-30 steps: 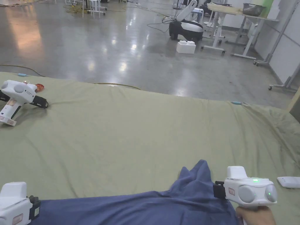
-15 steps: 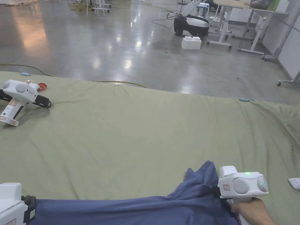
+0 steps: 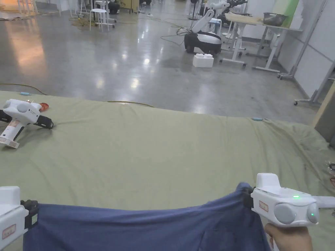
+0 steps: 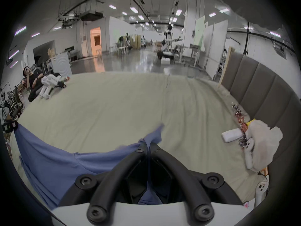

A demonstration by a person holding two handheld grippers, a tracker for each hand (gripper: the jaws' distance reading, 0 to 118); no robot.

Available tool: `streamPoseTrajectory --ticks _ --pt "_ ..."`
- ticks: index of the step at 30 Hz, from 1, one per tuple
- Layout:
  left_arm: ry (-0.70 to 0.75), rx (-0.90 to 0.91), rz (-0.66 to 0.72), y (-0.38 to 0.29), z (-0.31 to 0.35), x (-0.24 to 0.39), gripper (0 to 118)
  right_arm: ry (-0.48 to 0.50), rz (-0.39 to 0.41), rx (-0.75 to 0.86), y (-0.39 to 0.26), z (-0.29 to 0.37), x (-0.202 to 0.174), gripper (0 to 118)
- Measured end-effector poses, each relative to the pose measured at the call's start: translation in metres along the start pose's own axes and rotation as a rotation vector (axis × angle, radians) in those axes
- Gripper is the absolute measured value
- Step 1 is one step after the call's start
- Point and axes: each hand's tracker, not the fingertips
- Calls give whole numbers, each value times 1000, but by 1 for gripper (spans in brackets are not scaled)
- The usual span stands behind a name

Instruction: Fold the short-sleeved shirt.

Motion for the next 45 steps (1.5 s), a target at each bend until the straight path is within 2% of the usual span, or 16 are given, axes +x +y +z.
streamPoseTrajectory --ticks 5,16,22,26,29,31,40,45 --pt "-29 105 -7 32 32 3 1 -29 29 130 25 61 4 0" --pt "-49 301 -55 145 74 7 1 -86 -6 375 109 162 21 0" --pt "-42 370 -64 217 80 11 1 -141 51 452 167 176 17 0" --pt "-32 392 -78 260 83 19 1 -162 42 480 212 178 15 0" --pt "-27 417 -77 286 84 22 1 -229 137 502 245 177 8 0" --pt "-15 427 -83 299 87 29 1 -231 143 496 265 175 6 0" --pt "22 476 -100 356 94 45 1 -262 93 556 326 188 11 0" --pt "22 504 -103 367 100 50 1 -271 84 585 338 198 13 0"
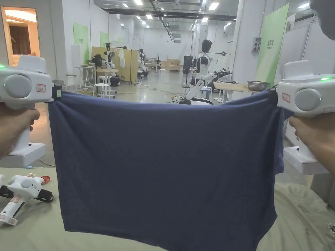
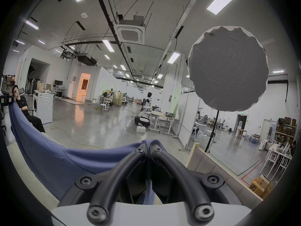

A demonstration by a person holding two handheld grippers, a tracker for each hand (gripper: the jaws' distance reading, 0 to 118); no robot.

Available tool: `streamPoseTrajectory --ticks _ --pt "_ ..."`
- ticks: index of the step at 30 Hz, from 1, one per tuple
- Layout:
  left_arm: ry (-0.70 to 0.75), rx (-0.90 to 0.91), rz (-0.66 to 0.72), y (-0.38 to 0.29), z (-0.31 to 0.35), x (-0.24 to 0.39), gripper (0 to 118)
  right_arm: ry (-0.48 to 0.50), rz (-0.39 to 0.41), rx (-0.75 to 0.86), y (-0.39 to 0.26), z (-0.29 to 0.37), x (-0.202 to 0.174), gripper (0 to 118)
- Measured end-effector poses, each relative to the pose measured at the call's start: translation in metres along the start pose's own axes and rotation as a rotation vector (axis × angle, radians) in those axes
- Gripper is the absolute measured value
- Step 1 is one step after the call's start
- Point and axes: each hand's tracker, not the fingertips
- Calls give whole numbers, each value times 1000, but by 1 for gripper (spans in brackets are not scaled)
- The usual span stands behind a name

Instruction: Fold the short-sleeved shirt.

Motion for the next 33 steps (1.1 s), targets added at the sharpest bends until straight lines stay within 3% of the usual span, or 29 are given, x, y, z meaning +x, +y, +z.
streamPoseTrajectory --ticks 7,15,20,33 --pt "-11 -23 -19 -30 1 5 1 10 -37 -14 -25 9 3 0" --pt "-46 -140 26 -129 22 5 1 50 -52 -105 -111 48 -4 0" --pt "-69 -176 59 -178 57 -1 1 65 -36 -146 -154 92 -3 0" --pt "-89 -118 53 -194 179 -29 1 100 -11 -136 -169 229 13 0"
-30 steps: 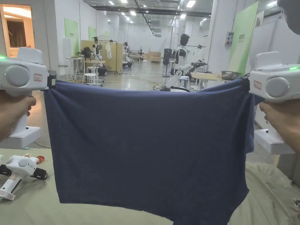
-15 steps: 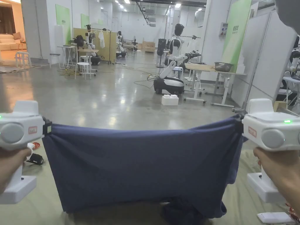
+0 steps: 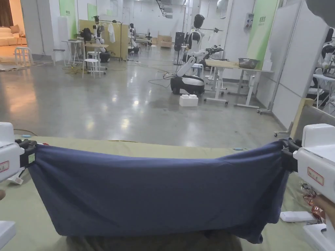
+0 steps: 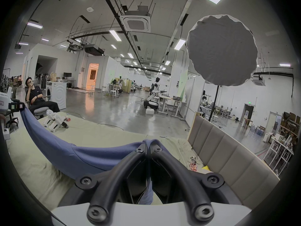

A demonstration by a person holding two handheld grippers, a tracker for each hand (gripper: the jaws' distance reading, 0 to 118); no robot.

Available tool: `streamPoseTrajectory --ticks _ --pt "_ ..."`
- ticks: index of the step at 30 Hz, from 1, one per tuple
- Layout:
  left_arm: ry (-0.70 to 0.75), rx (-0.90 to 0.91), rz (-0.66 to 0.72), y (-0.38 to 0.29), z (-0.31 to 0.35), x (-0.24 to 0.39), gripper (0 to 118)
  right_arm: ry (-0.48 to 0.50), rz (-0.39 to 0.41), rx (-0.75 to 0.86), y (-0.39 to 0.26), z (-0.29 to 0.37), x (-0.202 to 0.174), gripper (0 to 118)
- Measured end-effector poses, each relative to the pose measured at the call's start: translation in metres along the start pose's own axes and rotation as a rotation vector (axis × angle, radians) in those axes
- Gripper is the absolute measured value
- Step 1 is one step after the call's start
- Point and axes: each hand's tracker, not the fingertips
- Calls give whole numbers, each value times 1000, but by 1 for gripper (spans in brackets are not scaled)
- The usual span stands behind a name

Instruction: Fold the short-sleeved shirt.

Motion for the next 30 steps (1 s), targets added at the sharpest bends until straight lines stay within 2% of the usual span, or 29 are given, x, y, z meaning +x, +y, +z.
streamPoseTrajectory --ticks 7,12,15,18,22,30 --pt "1 -66 53 -65 50 -14 1 23 17 -91 -58 56 -15 0" --pt "22 -206 52 -129 70 -12 1 40 22 -237 -116 80 -30 0" --pt "20 -302 99 -169 78 -13 1 60 22 -354 -160 89 -38 0" --pt "16 -407 129 -210 78 -17 1 91 -24 -466 -203 90 -43 0" --pt "16 -557 71 -251 78 -11 1 101 -33 -621 -255 86 -47 0" --pt "34 -729 22 -295 91 -9 1 135 24 -838 -316 91 -56 0"
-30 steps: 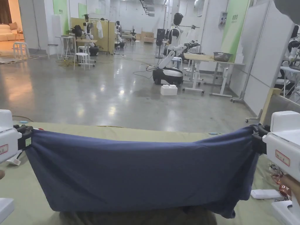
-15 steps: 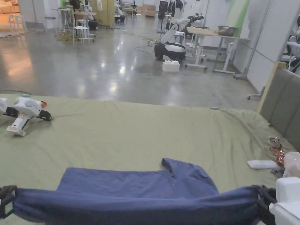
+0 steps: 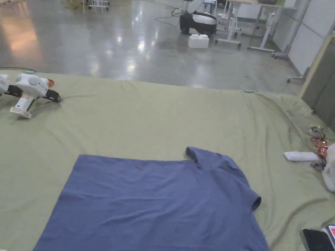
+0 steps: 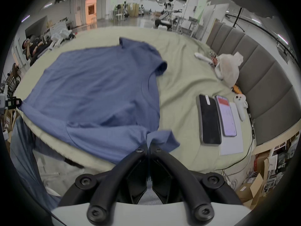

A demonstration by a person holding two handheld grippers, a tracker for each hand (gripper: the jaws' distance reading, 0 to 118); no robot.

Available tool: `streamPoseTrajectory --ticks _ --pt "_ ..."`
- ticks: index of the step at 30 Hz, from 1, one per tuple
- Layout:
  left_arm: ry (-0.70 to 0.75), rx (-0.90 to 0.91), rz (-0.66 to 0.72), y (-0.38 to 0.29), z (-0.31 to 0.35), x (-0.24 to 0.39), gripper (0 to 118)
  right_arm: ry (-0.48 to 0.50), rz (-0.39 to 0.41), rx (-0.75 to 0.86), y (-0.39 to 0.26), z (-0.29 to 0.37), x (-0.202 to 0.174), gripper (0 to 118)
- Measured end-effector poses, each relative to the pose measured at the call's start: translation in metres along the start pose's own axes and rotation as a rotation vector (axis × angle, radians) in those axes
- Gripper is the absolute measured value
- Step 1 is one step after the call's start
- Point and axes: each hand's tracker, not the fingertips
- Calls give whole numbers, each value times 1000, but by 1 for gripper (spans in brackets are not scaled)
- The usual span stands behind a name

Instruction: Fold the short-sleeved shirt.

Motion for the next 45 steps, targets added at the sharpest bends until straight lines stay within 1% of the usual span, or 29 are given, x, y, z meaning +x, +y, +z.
streamPoseTrajectory --ticks 3,8,9,10,11,12,13,14,15,16,20,23,24,26,27,29,30,31,32,33,34,35,36,37,41,44,45 --pt "1 -49 -12 -6 -6 4 1 -8 14 -46 -9 -10 -1 0" --pt "11 -87 -19 -7 -24 8 2 10 -20 -99 -17 -33 -1 2" --pt "15 -95 -18 -3 -25 9 4 13 -31 -98 -17 -34 -1 7" --pt "15 -98 -15 -1 -23 10 8 14 -47 -93 -15 -33 -2 17" --pt "18 -96 -11 2 -21 11 10 8 -55 -90 -13 -31 -3 35" --pt "18 -93 -7 4 -20 11 17 -6 -61 -77 -10 -29 -4 61" --pt "17 -87 -1 8 -17 13 26 -36 -60 -46 -5 -25 -5 74" --pt "22 -71 6 10 -14 14 40 -55 -64 -11 0 -20 -5 78" --pt "32 -45 7 14 -11 17 57 -68 -74 23 7 -14 -6 79" --pt "37 -10 -1 21 -7 20 65 -75 -93 75 15 -8 -6 79" --pt "12 174 -20 52 11 40 66 -58 -190 335 52 13 -11 79" --pt "25 337 -25 73 19 54 66 -96 -217 475 82 21 -22 79" --pt "38 393 -28 81 24 61 65 -92 -226 526 90 24 -27 79" --pt "35 490 -24 92 31 72 61 -60 -256 628 106 29 -37 78" --pt "28 549 -24 97 37 77 57 -47 -259 681 112 34 -43 78" --pt "34 646 -42 105 48 89 50 -55 -245 789 122 42 -57 76" --pt "44 689 -61 108 45 88 45 -70 -232 839 126 47 -64 70" --pt "72 732 -79 110 47 92 40 -89 -225 878 129 52 -70 64" --pt "90 774 -102 111 51 97 34 -95 -219 917 132 57 -76 54" --pt "103 809 -115 113 55 100 21 -96 -216 951 136 59 -81 37" --pt "113 834 -118 114 53 102 12 -93 -215 971 138 61 -85 22" --pt "127 863 -109 115 54 104 6 -101 -215 980 141 63 -88 9" --pt "131 881 -92 115 57 105 3 -98 -217 993 142 65 -90 4" --pt "117 891 -79 115 59 104 1 -110 -211 1004 145 64 -92 4" --pt "93 906 -71 115 65 104 0 -123 -210 1003 150 66 -96 0" --pt "74 873 -80 114 64 100 0 -109 -229 1004 149 66 -94 0" --pt "54 827 -82 111 63 94 0 -110 -224 999 148 65 -93 0"
